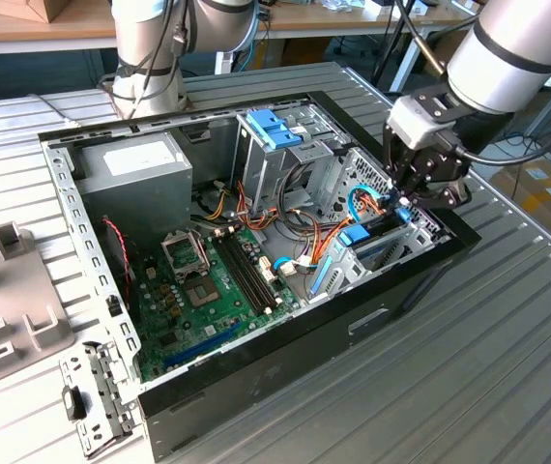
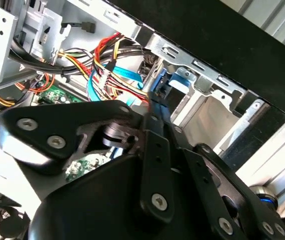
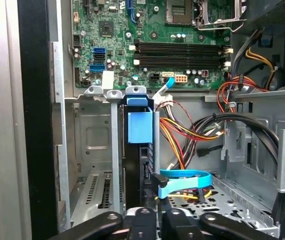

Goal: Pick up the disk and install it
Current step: 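Insert the first disk wire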

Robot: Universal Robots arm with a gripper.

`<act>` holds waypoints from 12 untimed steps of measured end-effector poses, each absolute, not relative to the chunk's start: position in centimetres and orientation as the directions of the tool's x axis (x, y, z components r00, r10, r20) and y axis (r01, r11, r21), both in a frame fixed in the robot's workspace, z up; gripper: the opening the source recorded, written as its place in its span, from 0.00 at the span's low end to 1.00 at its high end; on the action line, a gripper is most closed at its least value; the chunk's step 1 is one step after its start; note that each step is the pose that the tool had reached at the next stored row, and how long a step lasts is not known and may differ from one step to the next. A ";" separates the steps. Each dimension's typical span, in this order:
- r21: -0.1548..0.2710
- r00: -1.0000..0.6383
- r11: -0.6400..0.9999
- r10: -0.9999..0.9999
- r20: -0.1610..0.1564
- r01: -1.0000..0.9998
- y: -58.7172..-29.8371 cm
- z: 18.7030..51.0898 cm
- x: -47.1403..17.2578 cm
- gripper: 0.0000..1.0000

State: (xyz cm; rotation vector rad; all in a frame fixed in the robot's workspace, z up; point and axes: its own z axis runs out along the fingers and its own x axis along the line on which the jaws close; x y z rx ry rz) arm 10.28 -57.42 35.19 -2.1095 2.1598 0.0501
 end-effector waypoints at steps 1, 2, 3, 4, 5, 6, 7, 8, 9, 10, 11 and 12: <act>-0.061 -0.020 0.027 -0.994 -0.112 -0.998 -57.4 35.1 10.3 0.11; -0.060 -0.020 0.027 -0.993 -0.114 -0.998 -57.4 35.1 10.3 0.11; -0.058 -0.020 0.027 -0.993 -0.117 -0.998 -57.4 34.9 10.3 0.11; -0.057 -0.020 0.027 -0.993 -0.118 -0.998 -57.4 34.9 10.3 0.11; -0.056 -0.020 0.027 -0.993 -0.118 -0.998 -57.5 34.9 10.3 0.11; -0.055 -0.021 0.027 -0.993 -0.119 -0.998 -57.6 34.8 10.3 0.11; -0.054 -0.021 0.027 -0.993 -0.119 -0.998 -57.6 34.8 10.3 0.11; -0.052 -0.021 0.027 -0.993 -0.120 -0.998 -57.7 34.7 10.4 0.11; -0.051 -0.021 0.027 -0.993 -0.120 -0.998 -57.7 34.6 10.4 0.11; -0.049 -0.021 0.027 -0.992 -0.121 -0.998 -57.7 34.5 10.4 0.11; -0.047 -0.021 0.027 -0.992 -0.121 -0.999 -57.7 34.5 10.5 0.11; -0.046 -0.022 0.027 -0.992 -0.121 -0.999 -57.8 34.4 10.5 0.11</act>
